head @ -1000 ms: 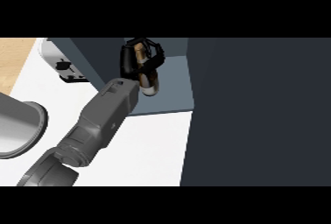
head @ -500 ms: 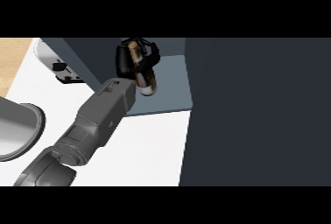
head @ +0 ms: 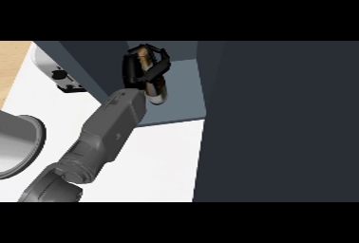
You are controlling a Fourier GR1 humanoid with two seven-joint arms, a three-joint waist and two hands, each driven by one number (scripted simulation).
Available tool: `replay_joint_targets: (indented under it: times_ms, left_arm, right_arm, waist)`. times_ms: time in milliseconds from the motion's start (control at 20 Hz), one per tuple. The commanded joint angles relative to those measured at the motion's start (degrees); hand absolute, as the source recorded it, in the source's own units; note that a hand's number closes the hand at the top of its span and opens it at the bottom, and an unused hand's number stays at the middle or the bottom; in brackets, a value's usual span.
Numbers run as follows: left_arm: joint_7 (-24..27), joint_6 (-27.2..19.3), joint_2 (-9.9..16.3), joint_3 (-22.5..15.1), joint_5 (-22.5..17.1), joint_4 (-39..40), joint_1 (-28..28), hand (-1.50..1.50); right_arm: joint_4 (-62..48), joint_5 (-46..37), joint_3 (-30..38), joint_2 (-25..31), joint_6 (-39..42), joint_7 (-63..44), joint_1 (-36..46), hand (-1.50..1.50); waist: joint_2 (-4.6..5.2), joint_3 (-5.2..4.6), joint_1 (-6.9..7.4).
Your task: Pick up the wine, place it into the cabinet and close the cabinet
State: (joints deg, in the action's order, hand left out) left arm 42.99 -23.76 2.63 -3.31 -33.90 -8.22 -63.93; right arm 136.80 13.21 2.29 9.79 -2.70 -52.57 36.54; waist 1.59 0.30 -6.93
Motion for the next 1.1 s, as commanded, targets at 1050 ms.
replay_joint_targets:
  times_ms: [1050]
  left_arm:
    - [1.71,3.11,-2.39,-2.17,-6.35,0.77,12.34,1.5]
  right_arm:
    - [0.81,3.13,-1.25,-1.84,0.78,-0.12,-0.13,-1.5]
  waist:
    - [1.25,-0.44,-4.75]
